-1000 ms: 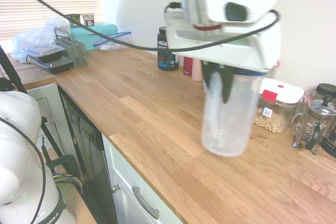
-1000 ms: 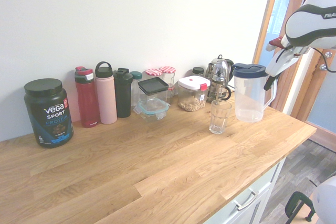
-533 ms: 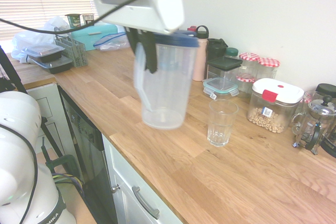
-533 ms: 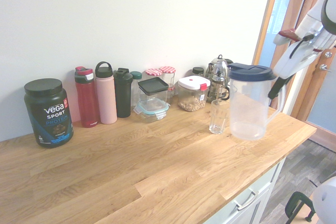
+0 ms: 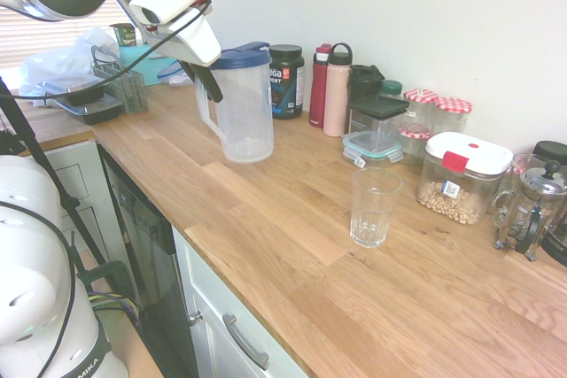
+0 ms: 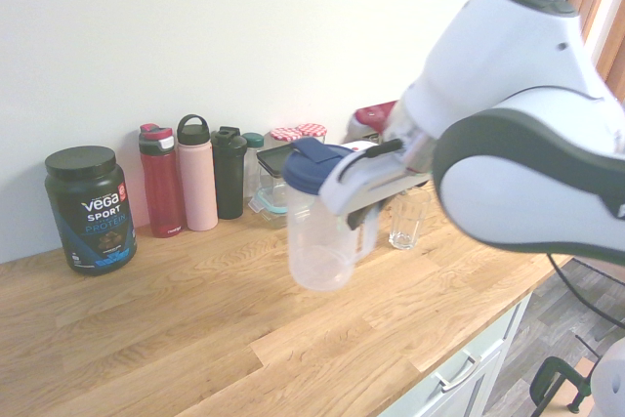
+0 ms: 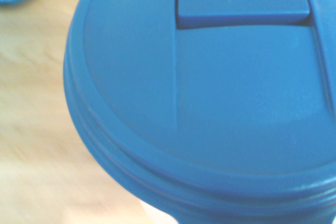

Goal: Pour me some water

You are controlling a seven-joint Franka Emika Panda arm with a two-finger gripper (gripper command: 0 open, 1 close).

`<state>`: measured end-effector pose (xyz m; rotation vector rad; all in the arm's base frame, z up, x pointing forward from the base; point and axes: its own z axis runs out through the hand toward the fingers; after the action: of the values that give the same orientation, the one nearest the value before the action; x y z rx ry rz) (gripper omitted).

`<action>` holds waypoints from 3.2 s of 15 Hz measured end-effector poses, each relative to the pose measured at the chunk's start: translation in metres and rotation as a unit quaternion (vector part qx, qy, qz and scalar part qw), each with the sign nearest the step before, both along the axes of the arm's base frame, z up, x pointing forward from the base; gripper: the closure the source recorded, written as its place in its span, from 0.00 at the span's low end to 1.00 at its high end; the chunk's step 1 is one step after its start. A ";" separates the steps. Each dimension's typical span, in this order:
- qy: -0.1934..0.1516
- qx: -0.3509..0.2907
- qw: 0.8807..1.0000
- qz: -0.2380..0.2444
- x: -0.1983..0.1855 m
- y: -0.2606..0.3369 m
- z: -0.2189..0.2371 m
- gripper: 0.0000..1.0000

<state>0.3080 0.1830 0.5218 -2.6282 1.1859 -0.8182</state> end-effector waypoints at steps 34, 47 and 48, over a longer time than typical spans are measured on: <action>0.013 0.021 1.000 0.004 0.083 0.076 -0.081 0.00; 0.078 -0.015 0.991 0.107 0.068 0.076 -0.082 0.00; 0.100 -0.019 0.985 0.136 0.062 0.075 -0.079 0.00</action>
<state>0.3696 0.2580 0.4427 -2.8725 0.8271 -0.5428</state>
